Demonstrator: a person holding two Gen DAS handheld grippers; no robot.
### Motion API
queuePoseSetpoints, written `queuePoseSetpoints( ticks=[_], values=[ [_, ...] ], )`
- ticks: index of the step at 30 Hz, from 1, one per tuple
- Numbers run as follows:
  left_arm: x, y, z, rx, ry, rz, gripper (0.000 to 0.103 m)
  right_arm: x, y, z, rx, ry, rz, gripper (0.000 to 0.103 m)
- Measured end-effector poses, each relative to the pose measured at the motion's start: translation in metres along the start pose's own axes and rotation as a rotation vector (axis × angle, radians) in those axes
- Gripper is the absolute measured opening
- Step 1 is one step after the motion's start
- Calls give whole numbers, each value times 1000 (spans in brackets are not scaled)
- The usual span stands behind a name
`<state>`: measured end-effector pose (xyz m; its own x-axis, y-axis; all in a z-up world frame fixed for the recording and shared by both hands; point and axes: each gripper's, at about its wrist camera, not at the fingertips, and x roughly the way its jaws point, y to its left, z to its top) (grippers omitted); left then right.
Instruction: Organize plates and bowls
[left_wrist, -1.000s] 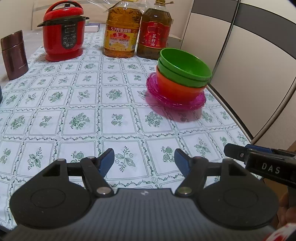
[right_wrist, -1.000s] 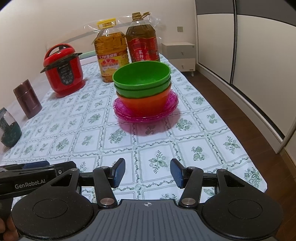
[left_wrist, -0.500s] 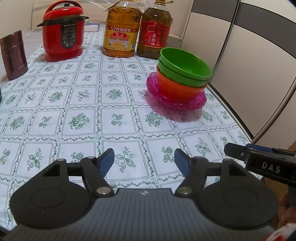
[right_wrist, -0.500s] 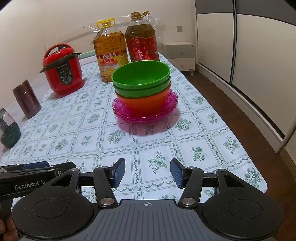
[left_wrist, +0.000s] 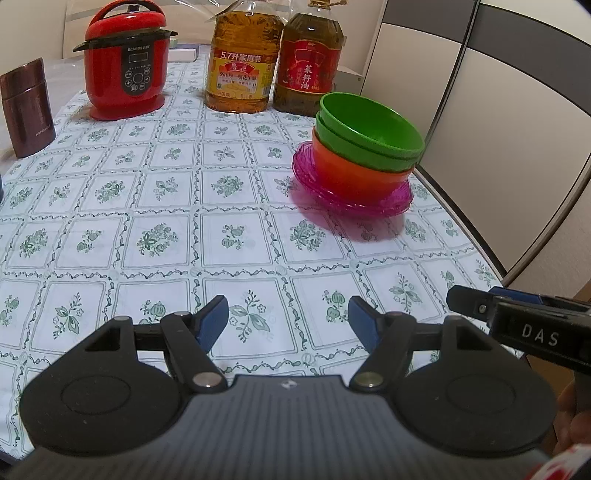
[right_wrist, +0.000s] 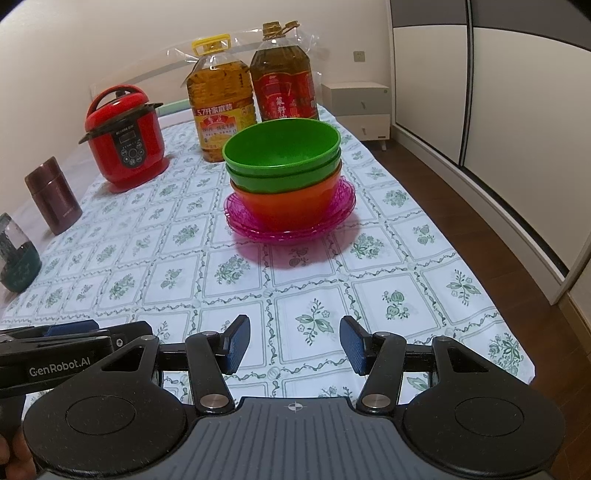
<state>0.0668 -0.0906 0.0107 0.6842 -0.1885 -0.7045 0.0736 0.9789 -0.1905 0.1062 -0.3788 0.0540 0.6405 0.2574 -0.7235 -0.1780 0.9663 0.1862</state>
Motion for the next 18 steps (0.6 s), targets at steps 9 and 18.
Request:
queuePoseSetpoints(
  ticks=[9,18],
  values=[
    [1,0,-1,-1,3,-1,69,1,0,-1,1,0,0,54],
    [0,-1,-2,-2,0,2,69,1,0,-1,1,0,1,54]
  ],
)
